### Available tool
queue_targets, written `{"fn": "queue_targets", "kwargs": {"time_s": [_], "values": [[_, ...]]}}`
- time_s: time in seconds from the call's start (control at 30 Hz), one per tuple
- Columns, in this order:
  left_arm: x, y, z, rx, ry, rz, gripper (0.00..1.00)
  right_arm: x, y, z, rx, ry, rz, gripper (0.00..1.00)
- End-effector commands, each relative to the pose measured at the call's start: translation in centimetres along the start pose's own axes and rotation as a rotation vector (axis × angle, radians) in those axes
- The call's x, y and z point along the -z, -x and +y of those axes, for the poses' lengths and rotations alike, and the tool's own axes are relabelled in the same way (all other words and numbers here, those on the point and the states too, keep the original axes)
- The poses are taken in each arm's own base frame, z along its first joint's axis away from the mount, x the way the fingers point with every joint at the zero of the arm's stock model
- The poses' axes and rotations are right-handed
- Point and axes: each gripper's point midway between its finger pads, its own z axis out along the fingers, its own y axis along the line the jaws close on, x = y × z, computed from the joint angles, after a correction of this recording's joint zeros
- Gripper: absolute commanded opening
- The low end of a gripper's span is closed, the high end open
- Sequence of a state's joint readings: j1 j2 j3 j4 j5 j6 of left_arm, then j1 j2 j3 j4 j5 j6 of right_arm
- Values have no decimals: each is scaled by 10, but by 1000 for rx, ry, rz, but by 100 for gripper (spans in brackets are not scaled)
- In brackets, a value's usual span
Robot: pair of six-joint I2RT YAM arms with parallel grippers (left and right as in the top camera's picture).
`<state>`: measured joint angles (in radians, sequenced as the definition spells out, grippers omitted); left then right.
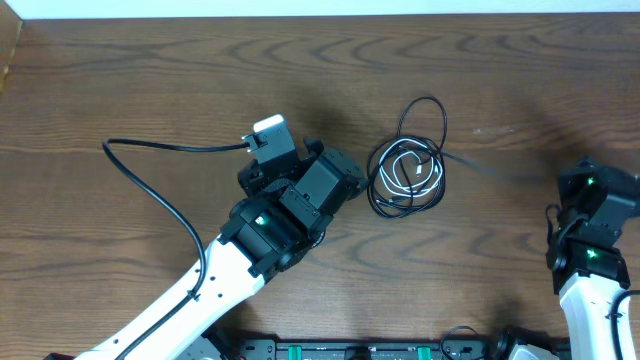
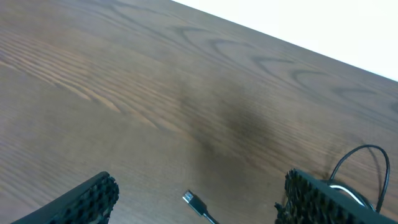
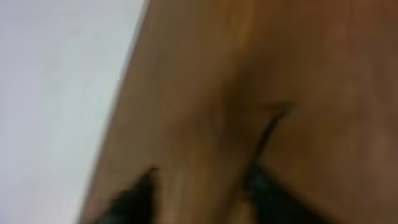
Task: Untangle cables
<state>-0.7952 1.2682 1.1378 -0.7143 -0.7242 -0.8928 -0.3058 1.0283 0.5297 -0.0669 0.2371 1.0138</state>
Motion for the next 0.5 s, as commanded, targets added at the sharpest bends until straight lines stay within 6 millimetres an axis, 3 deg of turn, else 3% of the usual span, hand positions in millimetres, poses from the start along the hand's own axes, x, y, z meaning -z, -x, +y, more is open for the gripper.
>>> {"fn": "queue_targets", "kwargs": {"time_s": [0.0,0.03,0.1,0.37,0.47], "values": [[3,8,-3,12,1,-22,86,0,4,-15,95,-79,-26,81],[3,8,-3,12,1,-22,86,0,0,-16,116,-79,-4,90],[3,8,-3,12,-1,-20,86,-1,-11,-11,167,-43,58,99],[3,8,-3,12,-1,-20,87,12,-62,25,258,205,340,99],[3,8,-3,13,-1,-20,86,32,-96,45,379,383,497,99]]}}
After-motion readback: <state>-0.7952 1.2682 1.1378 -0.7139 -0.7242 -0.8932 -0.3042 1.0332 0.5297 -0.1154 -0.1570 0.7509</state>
